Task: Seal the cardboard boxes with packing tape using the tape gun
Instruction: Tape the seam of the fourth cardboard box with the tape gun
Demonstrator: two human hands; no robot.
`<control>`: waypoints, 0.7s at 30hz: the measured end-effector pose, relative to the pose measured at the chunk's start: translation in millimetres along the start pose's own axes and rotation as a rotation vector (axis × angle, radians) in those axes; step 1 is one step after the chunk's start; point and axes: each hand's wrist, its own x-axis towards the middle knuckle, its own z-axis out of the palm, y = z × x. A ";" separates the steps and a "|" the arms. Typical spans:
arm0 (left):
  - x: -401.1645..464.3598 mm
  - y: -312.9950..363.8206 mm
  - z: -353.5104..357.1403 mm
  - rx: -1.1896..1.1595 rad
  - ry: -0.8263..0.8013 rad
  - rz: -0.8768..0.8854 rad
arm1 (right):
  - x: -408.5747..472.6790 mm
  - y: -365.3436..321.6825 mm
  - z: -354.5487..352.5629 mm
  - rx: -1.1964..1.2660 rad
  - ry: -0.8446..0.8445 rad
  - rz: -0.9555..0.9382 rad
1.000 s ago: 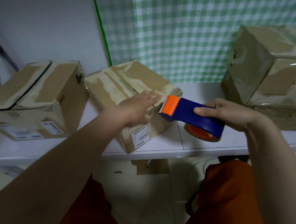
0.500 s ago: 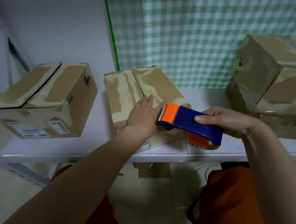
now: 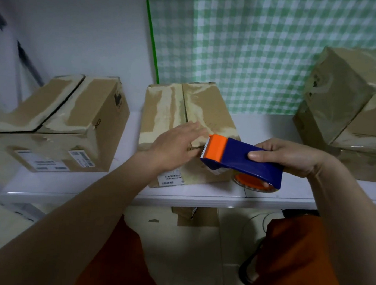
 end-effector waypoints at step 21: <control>-74.8 18.3 -16.9 -1.812 -0.049 -0.655 | 27.8 -5.1 28.9 0.061 -0.209 -0.045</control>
